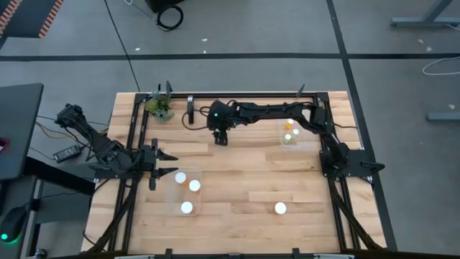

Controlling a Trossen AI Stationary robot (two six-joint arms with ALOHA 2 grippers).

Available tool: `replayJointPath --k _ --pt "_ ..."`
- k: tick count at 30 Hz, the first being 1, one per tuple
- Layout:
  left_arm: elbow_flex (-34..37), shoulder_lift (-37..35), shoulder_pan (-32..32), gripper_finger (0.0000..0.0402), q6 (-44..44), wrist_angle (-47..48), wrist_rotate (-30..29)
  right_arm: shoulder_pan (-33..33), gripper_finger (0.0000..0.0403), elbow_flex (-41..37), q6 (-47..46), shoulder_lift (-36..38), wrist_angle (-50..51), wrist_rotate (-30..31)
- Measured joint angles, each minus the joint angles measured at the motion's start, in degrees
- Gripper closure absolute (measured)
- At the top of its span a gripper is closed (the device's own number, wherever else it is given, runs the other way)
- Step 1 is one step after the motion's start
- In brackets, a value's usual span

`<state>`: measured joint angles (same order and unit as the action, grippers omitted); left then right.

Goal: Pick and place medicine bottles into bin by pill shape (circle, oval)
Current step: Put the yellow pill bottle into the top transparent bin

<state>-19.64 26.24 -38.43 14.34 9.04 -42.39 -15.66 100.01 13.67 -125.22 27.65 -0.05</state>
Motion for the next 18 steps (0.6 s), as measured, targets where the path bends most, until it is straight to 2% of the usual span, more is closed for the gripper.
replayJointPath --k 8,18 --pt "0.0 0.0 0.0 0.0225 0.0 0.3 0.0 -3.3 0.0153 -3.0 0.0 0.1 -1.3 -0.5" --pt "0.0 0.0 0.0 0.0228 0.0 0.6 0.0 -4.1 0.0155 -3.0 -1.3 0.1 3.3 -1.8"
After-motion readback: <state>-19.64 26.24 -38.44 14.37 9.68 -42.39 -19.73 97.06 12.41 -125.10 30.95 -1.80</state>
